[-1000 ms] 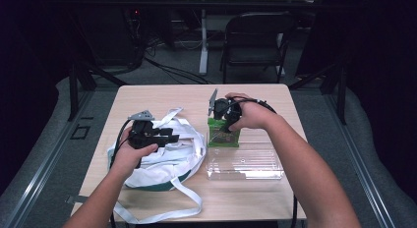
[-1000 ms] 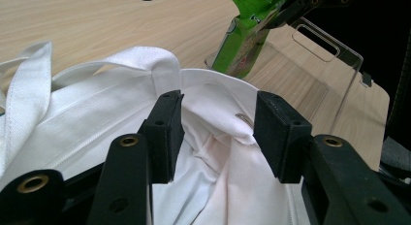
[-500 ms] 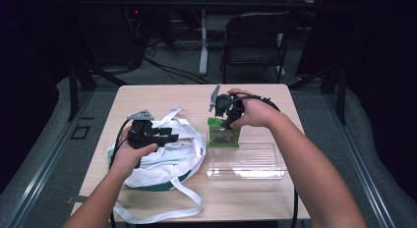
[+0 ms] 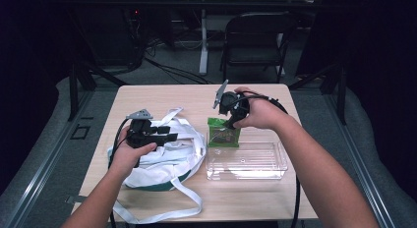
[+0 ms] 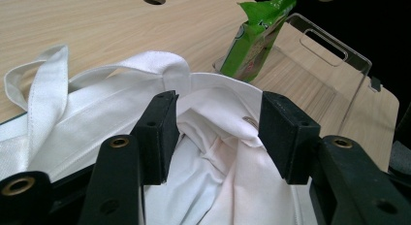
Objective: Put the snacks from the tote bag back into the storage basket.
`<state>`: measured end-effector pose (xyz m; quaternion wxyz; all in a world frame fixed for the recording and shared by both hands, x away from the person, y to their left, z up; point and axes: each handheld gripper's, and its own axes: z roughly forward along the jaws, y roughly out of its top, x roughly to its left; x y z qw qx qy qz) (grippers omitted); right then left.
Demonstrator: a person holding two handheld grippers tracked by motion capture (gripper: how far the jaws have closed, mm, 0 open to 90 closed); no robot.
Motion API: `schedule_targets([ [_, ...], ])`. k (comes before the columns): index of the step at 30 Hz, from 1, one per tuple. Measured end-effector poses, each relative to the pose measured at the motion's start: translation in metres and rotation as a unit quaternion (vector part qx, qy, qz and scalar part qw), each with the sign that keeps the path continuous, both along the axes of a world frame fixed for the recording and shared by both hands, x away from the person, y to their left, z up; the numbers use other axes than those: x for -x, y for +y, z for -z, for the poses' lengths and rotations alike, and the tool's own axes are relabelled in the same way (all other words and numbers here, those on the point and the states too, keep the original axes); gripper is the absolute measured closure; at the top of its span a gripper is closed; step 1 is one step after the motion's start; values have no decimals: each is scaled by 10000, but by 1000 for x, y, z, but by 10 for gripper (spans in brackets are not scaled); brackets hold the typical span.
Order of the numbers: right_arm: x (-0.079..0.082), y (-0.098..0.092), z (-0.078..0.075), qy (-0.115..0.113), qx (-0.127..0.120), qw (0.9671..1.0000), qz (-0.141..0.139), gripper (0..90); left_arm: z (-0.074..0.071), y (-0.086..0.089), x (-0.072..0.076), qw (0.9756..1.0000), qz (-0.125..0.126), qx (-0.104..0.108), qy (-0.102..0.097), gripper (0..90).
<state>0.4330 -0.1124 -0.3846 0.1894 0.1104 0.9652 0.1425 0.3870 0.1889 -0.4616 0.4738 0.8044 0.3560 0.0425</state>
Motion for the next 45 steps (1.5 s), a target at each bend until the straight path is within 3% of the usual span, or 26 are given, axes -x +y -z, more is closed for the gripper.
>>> schedule_targets([
  [9,14,-7,-5,-62,-289,9991,305,441,-1,2,0,10000,-62,-31,-38,456],
  [14,22,-15,-5,-98,-572,9969,537,444,-1,6,0,9999,-120,8,-32,468],
  [20,34,-21,-4,-133,-702,9942,799,435,-2,7,0,9999,-137,5,-48,475],
  [24,43,-27,-1,-70,-1009,9896,1023,435,-3,8,1,9999,-138,44,-64,482],
  [29,54,-35,3,-19,-1202,9852,1225,436,-3,9,3,9998,-165,-8,-104,486],
  [33,62,-44,12,-2,-1503,9786,1409,437,-1,12,4,9998,-195,8,-97,486],
  [40,75,-59,28,-101,-1765,9703,1653,441,2,17,6,9997,-232,1,-80,492],
  [45,83,-70,40,-75,-2031,9614,1857,446,6,21,8,9995,-291,20,-71,493],
])
